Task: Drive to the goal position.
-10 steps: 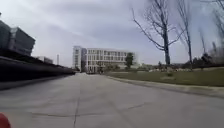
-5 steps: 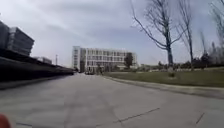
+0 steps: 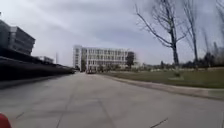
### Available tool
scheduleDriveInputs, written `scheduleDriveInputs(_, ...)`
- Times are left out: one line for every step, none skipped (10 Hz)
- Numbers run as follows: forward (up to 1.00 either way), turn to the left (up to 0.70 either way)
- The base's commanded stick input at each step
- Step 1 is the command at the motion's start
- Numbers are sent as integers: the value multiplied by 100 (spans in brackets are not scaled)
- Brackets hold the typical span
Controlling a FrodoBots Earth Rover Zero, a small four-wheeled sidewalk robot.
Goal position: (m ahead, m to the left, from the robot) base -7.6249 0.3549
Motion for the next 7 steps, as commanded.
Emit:
scheduleDriveInputs(70, 0)
scheduleDriveInputs(70, 0)
scheduleDriveInputs(70, 0)
scheduleDriveInputs(70, 0)
scheduleDriveInputs(70, 0)
scheduleDriveInputs(70, 0)
scheduleDriveInputs(70, 0)
